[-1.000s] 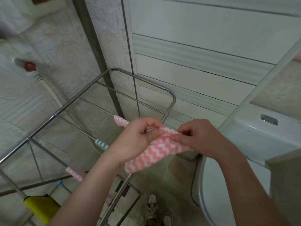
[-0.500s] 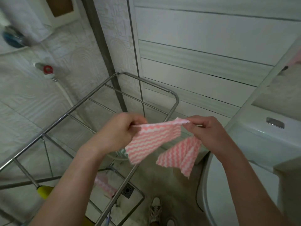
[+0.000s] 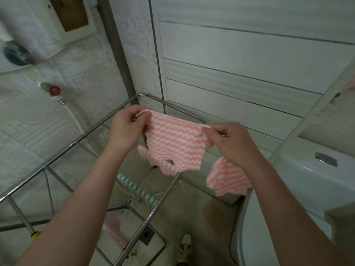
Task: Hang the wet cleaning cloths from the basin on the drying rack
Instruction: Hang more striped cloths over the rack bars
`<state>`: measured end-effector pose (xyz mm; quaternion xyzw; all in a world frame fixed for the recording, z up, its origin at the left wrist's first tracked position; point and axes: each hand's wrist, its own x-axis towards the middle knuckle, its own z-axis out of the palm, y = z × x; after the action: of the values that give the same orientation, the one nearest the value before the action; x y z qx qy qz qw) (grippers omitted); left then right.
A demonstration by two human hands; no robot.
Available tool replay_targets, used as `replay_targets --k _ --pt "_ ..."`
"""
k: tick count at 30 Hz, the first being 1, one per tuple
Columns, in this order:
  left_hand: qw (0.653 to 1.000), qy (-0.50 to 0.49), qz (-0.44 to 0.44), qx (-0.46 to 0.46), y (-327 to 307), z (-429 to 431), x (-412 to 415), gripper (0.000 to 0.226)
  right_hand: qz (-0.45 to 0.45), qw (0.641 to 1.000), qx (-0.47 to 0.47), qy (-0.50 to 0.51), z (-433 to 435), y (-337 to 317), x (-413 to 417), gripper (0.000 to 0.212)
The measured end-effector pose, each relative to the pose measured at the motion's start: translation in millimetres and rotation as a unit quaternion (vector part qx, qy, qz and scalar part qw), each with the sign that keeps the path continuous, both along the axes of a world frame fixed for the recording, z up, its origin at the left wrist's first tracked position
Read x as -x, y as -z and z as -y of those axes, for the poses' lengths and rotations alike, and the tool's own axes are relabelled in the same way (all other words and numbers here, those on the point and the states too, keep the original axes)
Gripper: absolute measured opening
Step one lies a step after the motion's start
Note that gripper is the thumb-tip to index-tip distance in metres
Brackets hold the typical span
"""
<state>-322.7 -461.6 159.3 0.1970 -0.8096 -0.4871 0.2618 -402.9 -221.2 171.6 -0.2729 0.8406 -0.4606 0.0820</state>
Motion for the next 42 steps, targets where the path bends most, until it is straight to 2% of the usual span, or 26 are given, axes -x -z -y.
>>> replay_targets --k 3,7,9,13,18,20,24,26,29,34,36,39,40,42 --pt "0.999 -0.017 -0.042 -0.007 6 15 21 0.016 0.023 0.999 0.016 -0.016 18 -2 18 0.037" --pt "0.998 -0.037 -0.05 0.003 18 30 40 0.01 0.036 0.999 0.021 -0.028 38 18 38 0.039" --pt "0.998 -0.051 -0.016 0.024 32 38 50 0.011 0.062 0.997 -0.014 -0.04 49 34 49 0.038" --pt "0.993 -0.065 0.072 0.065 65 48 60 0.011 0.151 0.985 -0.057 -0.063 60 69 61 0.022" --pt "0.987 -0.049 0.116 0.102 80 53 80 0.011 0.28 0.953 -0.069 -0.096 54 78 79 0.033" --pt "0.985 -0.041 0.132 0.105 85 50 88 0.011 0.293 0.951 -0.068 -0.074 50 82 86 0.033" --pt "0.978 -0.041 0.175 0.106 112 52 113 0.016 0.247 0.964 -0.1 0.005 57 107 104 0.038" --pt "0.975 -0.034 0.188 0.117 120 50 124 0.017 0.211 0.972 -0.091 0.048 62 118 111 0.036" --pt "0.971 -0.032 0.2 0.127 127 49 144 0.02 0.17 0.977 -0.079 0.101 70 137 123 0.045" --pt "0.97 -0.044 0.218 0.095 133 48 164 0.023 0.129 0.977 -0.08 0.151 79 151 134 0.04" --pt "0.972 -0.016 0.222 0.071 137 47 167 0.023 0.116 0.976 -0.089 0.16 81 155 137 0.037" --pt "0.973 0.041 0.22 0.048 142 47 161 0.043 0.095 0.977 -0.117 0.148 80 158 134 0.016" --pt "0.975 0.043 0.21 0.064 143 49 157 0.048 0.098 0.979 -0.117 0.139 78 157 131 0.018" --pt "0.974 0.002 0.192 0.119 147 56 147 0.042 0.103 0.984 -0.108 0.098 75 156 124 0.022"
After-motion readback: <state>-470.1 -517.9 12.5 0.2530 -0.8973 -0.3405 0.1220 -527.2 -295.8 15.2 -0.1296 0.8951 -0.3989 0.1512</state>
